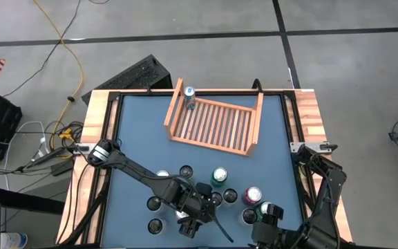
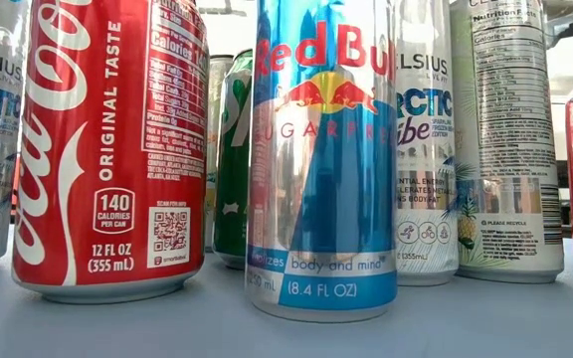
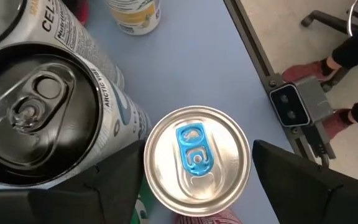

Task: Place canned beverage on shelf
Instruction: Put the blue soda can on the shelf

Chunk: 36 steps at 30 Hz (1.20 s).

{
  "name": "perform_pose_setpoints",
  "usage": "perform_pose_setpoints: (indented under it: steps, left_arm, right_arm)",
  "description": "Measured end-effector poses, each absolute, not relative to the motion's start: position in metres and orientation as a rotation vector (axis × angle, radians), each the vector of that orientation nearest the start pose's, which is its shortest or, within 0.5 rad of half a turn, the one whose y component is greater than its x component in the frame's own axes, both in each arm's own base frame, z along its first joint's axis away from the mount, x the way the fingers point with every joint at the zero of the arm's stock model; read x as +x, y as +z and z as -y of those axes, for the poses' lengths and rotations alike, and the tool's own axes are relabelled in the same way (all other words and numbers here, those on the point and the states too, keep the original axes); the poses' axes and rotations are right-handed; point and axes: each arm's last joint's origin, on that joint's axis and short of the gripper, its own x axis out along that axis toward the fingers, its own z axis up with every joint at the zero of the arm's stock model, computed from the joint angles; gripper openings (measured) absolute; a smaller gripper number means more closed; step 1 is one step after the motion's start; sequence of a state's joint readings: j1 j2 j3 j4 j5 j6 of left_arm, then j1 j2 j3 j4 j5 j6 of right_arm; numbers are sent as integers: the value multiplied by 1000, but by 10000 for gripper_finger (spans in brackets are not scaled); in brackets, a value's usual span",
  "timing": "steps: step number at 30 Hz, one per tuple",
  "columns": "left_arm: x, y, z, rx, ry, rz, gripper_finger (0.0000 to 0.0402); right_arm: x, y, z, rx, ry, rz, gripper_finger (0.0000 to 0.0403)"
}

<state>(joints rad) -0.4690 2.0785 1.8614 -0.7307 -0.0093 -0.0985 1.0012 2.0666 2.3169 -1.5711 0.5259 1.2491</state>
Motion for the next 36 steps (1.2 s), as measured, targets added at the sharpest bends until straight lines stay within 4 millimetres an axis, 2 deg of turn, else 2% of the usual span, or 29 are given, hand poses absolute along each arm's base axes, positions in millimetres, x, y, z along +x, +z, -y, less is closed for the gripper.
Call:
perform_pose_setpoints:
  steps: [8, 13, 21, 29, 36]
  left_arm:
    - [408, 262, 206, 116, -364, -944, 223]
    - [408, 262, 206, 98, -354, -947, 223]
    - [409, 269, 194, 26, -308, -972, 223]
    - [407, 296, 189, -12, -296, -931, 223]
    - [399, 332, 184, -23, -282, -918, 223]
  right_arm:
    - [223, 365, -322, 219, -226, -979, 292]
    - [223, 365, -321, 219, -227, -979, 292]
    - [223, 365, -321, 219, -227, -979, 292]
    - [222, 365, -322, 208, -236, -946, 292]
    - [220, 366, -323, 196, -238, -923, 292]
